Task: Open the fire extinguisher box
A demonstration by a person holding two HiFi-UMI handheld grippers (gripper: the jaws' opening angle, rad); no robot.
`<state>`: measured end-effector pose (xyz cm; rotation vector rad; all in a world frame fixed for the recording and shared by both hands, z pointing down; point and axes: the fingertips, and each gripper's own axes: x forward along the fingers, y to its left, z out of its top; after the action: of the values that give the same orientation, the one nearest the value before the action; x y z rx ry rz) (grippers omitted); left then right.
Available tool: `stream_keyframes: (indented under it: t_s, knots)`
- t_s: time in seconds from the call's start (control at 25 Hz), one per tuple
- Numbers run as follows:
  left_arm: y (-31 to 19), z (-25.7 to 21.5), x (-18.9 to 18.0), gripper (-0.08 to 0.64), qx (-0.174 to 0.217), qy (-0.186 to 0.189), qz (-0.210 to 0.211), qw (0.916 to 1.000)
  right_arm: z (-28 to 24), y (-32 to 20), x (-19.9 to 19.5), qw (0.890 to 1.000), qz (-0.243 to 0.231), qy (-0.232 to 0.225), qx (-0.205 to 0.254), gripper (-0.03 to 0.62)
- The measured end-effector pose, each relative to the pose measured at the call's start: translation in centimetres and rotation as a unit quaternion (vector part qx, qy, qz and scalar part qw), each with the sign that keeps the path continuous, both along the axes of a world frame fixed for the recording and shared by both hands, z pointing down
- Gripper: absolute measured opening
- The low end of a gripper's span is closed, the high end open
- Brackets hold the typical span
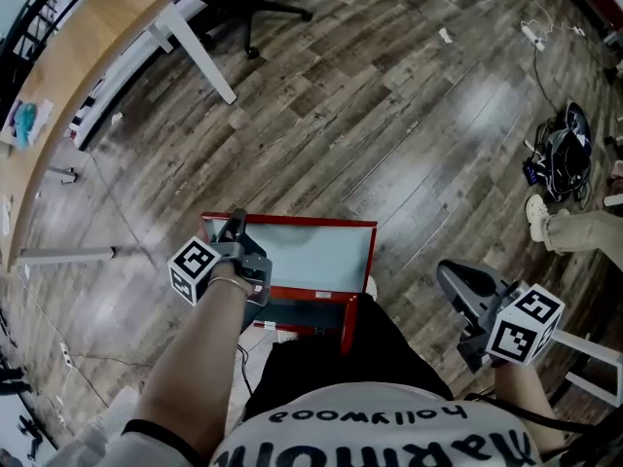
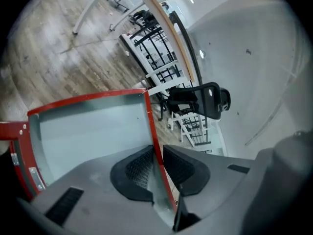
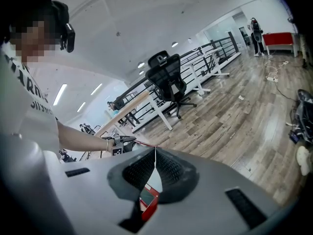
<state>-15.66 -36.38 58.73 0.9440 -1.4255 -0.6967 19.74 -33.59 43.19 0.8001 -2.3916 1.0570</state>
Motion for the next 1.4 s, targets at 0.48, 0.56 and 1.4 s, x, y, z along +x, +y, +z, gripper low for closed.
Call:
stream_keyframes:
  t_s: [0.48,0.56,1.4]
  knots:
    - [1.5,-1.0,-0.3,0.145,-0.039,-0.012,0.024,0.9989,-3.7,2.1,0.7,0.999,0.028,-0.008,0.021,0.009]
    - [2.4,-1.3,-0.8,0.155,-0.046,-0.020,0.023,0.9985,-4.7,2.0,0.8,0.998,0.057,-0.040,0.013,0.009]
    - [16.7,-25.4,-0.8,0.048,0.315,-0.154,0.273,0.8958,-8.0,9.6,-11.0,0.989,0.058,-0.126,0.041,0.009]
